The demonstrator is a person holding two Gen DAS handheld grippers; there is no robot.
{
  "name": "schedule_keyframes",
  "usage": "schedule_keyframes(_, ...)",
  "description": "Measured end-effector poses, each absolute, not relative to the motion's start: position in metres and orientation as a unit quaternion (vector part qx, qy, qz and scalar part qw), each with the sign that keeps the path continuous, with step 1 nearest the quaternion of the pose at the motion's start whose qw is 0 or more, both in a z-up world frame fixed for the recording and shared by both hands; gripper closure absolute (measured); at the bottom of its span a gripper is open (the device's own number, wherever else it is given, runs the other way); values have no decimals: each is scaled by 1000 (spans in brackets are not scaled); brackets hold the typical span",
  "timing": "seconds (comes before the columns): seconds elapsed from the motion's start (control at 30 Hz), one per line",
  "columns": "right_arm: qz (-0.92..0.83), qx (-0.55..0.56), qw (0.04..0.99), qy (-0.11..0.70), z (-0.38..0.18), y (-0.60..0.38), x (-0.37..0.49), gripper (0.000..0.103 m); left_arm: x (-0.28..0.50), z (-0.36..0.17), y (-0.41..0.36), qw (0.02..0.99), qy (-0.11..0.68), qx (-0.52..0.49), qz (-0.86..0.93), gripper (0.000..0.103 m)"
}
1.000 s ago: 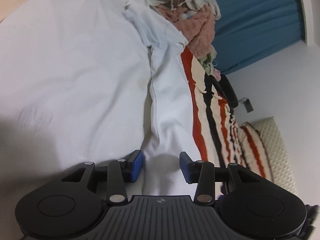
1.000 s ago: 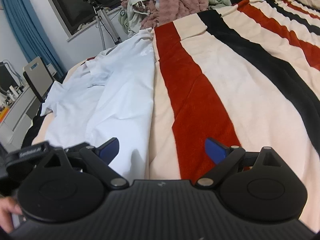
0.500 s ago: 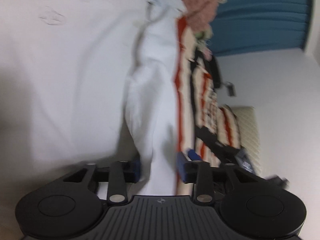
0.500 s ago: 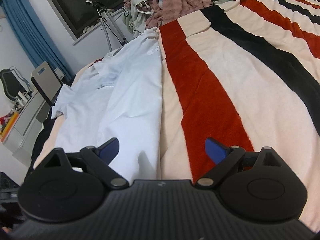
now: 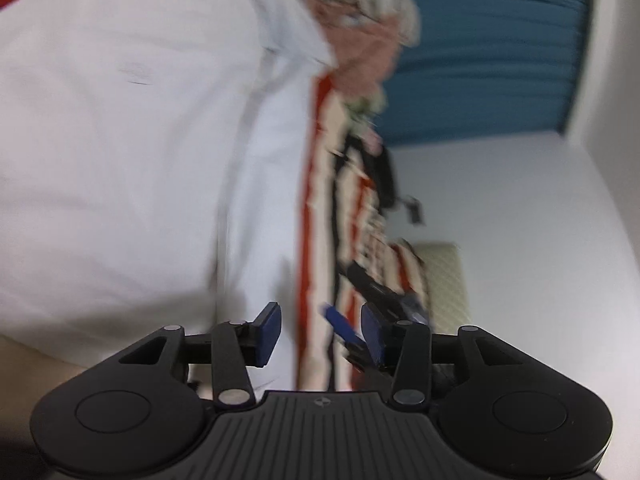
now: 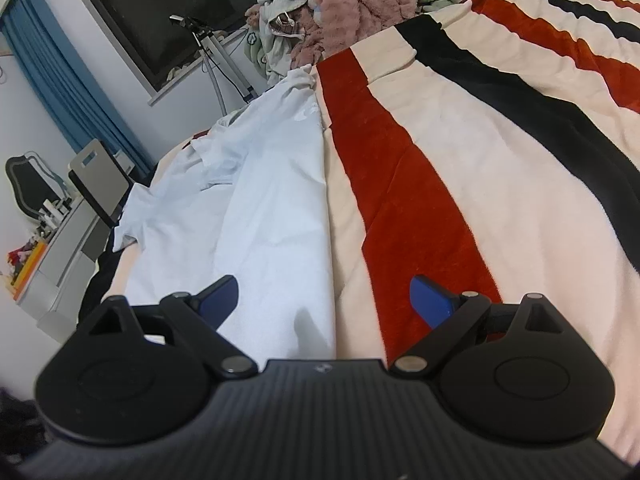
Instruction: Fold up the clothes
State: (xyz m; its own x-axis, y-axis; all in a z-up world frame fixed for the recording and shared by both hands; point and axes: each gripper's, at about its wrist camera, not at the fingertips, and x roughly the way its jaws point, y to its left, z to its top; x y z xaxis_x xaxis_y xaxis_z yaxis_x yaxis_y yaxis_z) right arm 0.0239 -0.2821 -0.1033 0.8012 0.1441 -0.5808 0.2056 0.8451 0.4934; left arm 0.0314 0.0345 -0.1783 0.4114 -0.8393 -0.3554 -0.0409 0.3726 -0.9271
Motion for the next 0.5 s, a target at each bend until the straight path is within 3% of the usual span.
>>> schedule_keyframes(0.27,-18,276,906,321,-105,-280,23,9,49,-199,9,704,511,-428,-244,51)
schedule_keyframes(0.33,-16,272,907,321,-105,-278,23,9,52,-195,-4,712,520,-395,-258,55)
schedule_keyframes(0.37,-15,270,908,321,-105,-276,22,9,55,-191,-10,716,523,-378,-264,63)
schedule_keyframes(0.4,-14,267,909,320,-104,-275,21,9,58,-188,-16,722,525,-362,-268,84)
schedule_keyframes(0.43,-13,264,910,319,-104,-274,21,9,60,-184,-22,727,527,-347,-271,99)
schedule_keyframes(0.5,-13,250,916,315,-101,-270,19,9,53,-171,-28,755,511,-314,-264,101)
